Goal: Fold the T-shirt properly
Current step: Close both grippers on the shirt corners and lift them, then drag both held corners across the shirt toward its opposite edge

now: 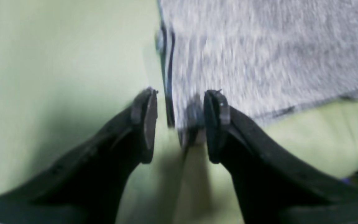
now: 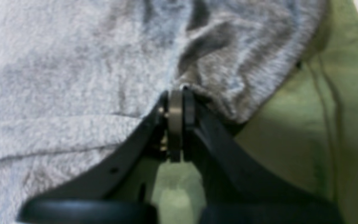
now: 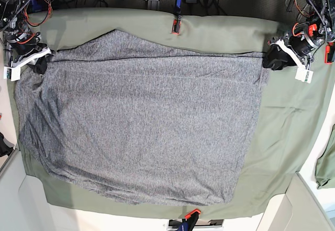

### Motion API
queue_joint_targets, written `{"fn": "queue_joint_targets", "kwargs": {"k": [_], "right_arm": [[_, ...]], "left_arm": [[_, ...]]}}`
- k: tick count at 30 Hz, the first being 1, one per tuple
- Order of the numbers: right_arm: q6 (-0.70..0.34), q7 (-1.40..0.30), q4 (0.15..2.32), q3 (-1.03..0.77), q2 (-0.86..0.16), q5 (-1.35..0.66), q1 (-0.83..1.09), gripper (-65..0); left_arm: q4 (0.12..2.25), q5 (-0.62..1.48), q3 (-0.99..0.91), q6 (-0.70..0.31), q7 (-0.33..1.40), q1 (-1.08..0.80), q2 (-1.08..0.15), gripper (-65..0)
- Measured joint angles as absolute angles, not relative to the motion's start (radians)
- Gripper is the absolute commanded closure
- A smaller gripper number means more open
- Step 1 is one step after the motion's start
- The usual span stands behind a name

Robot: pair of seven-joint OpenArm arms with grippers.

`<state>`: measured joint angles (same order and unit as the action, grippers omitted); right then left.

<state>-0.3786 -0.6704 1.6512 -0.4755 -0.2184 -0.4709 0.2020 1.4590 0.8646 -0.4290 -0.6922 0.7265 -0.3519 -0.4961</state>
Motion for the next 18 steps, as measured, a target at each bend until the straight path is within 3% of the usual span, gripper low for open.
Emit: {"fn": "queue_joint_targets", "kwargs": {"k": [3, 5, 18], "right_arm": [[-0.379, -0.67, 1.651, -0.476, -0.219, -0.492, 0.202, -23.0], [-0.379, -0.672, 1.651, -0.476, -0.218, -0.501, 0.202, -28.4], [-0.363, -0.735, 1.651, -0.476, -0.215, -0.515, 0.202, -29.5]], "left_arm": [[1.464, 0.92, -0.438, -0.692, 0.782, -0.368, -0.496, -28.0], [1.466, 0.929, -0.438, -0.693, 0.776, -0.385, -0.496, -28.3], [1.468, 0.935, -0.441, -0.694, 0.759, -0.399, -0.443, -29.3]]}}
